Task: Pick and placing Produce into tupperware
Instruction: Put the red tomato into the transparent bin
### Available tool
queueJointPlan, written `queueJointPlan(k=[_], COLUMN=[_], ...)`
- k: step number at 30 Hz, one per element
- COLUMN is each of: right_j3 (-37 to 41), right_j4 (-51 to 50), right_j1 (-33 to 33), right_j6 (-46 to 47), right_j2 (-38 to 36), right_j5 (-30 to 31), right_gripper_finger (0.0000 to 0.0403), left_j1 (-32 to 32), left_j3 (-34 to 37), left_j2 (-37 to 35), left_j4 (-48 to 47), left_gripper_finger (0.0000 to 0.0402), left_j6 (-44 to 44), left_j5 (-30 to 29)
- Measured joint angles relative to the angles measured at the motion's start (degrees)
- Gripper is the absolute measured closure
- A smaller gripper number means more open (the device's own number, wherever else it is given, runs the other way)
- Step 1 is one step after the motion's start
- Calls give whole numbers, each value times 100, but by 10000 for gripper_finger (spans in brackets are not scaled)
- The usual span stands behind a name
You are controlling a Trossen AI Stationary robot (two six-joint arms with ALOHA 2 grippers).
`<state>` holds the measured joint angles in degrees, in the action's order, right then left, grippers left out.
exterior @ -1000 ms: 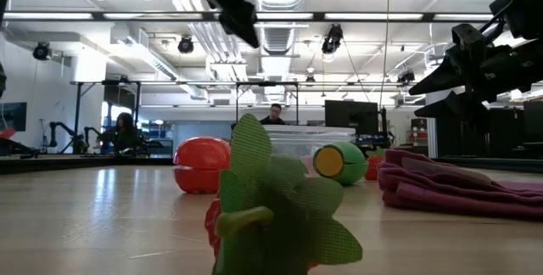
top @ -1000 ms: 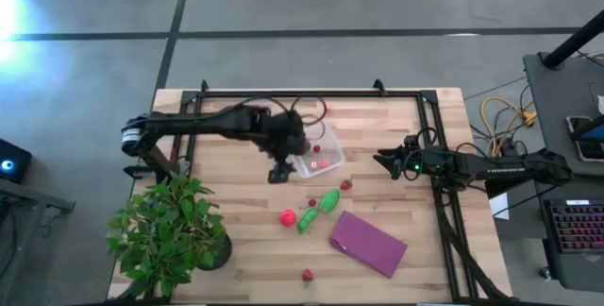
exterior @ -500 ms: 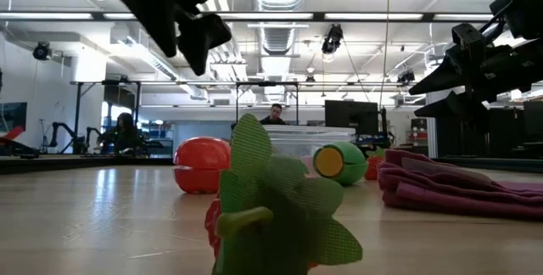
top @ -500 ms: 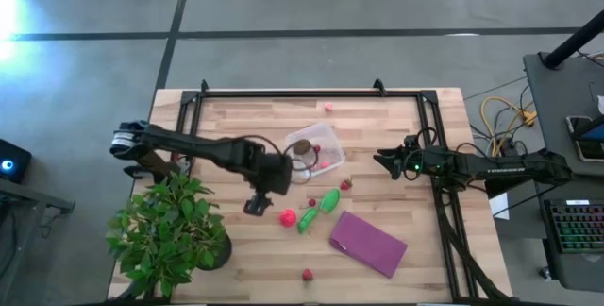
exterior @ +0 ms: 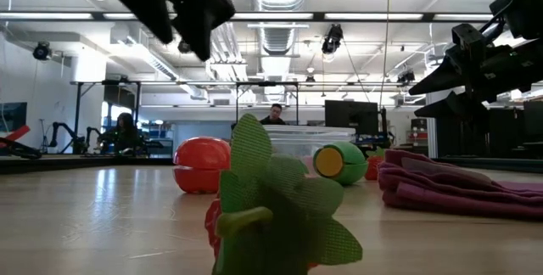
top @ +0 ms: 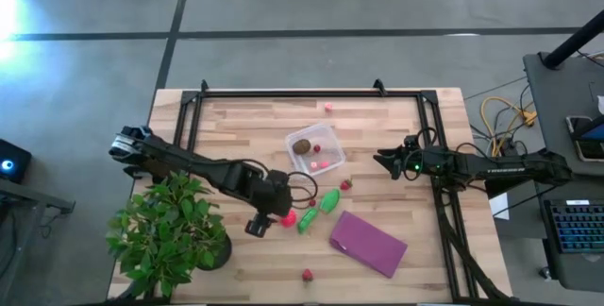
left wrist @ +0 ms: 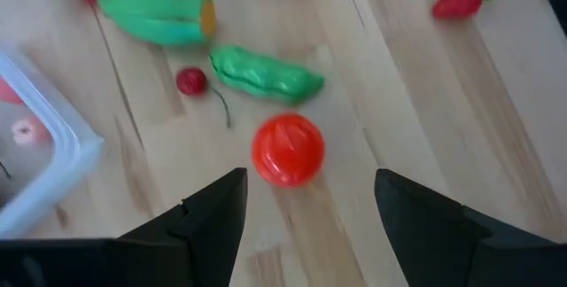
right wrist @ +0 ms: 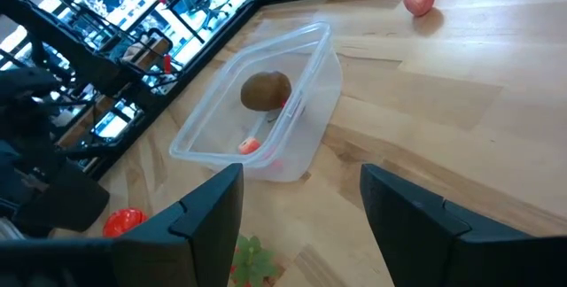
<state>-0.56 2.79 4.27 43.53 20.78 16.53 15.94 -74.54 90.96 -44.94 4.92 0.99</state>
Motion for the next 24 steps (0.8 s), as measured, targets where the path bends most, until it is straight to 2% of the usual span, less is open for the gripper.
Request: queueJointPlan(k=[7,10,15,20,24], right_j3=[-2,-1,0,-1,0], right_j4=[0,0,0,0,0], right_j1=[0,1,0,1,0], right_j6=[0,0,-2,-2,-2], right_j2=[0,-3,-4,-4,-7], right_j5=[-1,0,-2,-2,-2], right_gripper_finger=[184,184,184,184,184], left_j1=[-19,-17,-49,-79,-81], left_j3=[163,405,426,420,417], left_j2=[111,276,577,872,1025], left_j4=[640,1054,1589,1504,1339], left_gripper_finger=[169,169,169,169,168], left_j6=[-1,-16,-23,-39,-728], left_j5=[21,126,102,106,142])
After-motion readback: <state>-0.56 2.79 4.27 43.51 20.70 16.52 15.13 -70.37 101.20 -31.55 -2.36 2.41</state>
